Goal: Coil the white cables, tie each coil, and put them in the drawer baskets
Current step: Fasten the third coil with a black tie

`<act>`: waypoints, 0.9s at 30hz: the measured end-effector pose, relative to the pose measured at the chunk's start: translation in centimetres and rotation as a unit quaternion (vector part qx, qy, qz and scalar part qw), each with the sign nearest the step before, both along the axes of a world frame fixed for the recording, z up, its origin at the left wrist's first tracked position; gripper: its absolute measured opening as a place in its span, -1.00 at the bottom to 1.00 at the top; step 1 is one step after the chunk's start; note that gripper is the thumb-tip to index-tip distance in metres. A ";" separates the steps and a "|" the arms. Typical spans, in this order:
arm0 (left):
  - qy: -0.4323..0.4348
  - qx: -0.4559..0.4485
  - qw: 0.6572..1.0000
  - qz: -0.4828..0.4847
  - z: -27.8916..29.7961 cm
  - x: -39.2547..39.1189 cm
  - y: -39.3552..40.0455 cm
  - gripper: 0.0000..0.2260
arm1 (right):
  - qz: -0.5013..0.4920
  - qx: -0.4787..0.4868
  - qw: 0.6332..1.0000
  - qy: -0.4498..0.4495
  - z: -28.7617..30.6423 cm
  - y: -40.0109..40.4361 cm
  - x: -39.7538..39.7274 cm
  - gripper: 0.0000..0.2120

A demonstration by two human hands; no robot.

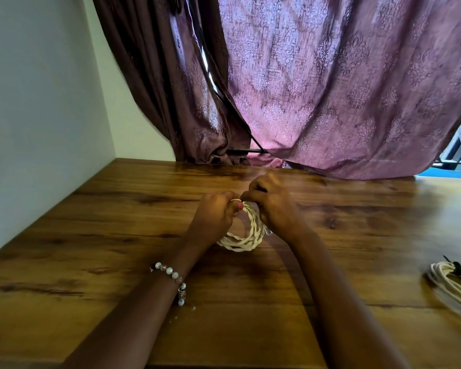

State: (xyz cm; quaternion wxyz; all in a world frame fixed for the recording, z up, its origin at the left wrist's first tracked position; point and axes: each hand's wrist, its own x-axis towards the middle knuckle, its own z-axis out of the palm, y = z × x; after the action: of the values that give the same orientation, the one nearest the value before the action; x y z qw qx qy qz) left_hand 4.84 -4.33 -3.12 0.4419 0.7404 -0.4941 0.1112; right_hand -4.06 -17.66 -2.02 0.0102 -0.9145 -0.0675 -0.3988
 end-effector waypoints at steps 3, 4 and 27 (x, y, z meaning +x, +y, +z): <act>0.004 -0.002 1.000 -0.011 0.1 -0.1 0.0 -0.82 | -0.014 0.003 1.000 0.008 -0.2 -0.1 0.1 -0.69; 0.006 -0.003 1.000 -0.014 0.1 0.0 0.0 -0.82 | -0.018 0.005 1.000 0.009 -0.2 -0.1 0.1 -0.70; -0.004 0.025 1.000 -0.018 -0.4 0.4 -0.1 -0.81 | -0.036 0.142 0.989 0.015 0.6 0.3 0.1 -0.74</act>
State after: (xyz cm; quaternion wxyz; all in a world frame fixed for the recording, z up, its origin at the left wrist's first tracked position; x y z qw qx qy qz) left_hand 5.26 -4.41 -3.48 0.4231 0.7417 -0.5120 0.0937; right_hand -4.00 -17.36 -1.46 0.1271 -0.9113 0.0228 -0.3910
